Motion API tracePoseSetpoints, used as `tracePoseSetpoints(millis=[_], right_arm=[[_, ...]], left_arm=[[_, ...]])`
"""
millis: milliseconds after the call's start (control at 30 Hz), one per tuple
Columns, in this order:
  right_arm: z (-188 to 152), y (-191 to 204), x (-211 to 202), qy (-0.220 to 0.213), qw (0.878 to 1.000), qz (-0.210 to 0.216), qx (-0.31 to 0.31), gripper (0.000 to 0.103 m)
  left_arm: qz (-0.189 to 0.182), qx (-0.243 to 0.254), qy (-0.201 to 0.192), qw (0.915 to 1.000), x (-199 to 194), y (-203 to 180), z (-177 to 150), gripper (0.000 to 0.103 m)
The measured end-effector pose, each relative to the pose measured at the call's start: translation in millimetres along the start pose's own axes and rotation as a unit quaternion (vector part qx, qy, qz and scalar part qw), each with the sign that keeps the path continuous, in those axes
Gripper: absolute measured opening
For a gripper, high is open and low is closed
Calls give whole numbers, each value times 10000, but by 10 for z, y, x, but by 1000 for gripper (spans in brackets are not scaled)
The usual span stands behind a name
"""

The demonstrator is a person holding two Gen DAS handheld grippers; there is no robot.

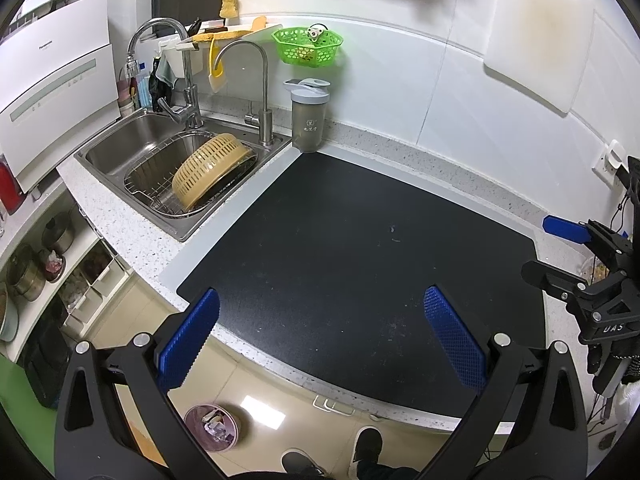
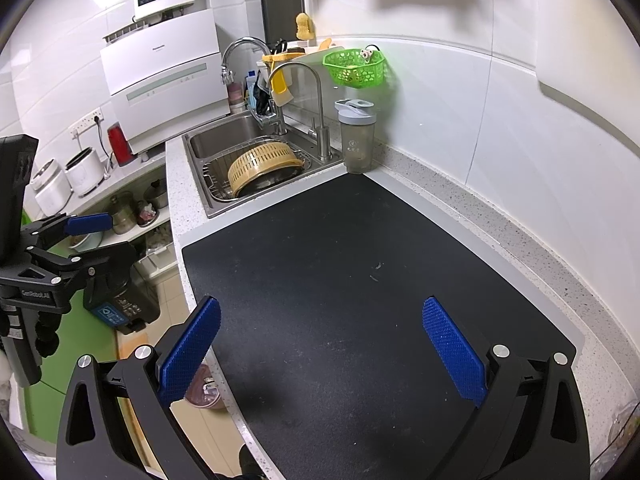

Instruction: Collect trash

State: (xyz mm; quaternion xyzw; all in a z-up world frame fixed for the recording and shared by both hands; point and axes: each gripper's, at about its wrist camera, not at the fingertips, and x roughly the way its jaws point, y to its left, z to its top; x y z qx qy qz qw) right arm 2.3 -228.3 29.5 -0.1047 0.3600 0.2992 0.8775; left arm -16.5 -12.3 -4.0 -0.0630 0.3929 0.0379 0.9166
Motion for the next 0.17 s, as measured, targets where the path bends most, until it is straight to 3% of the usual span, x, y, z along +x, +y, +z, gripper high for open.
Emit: tracePoseSetpoints(millis=[167], right_arm=[[1,-1,0,-1,10000,1,14,97]], left_arm=[[-40,-6,-43,10000,-10,0,9,100]])
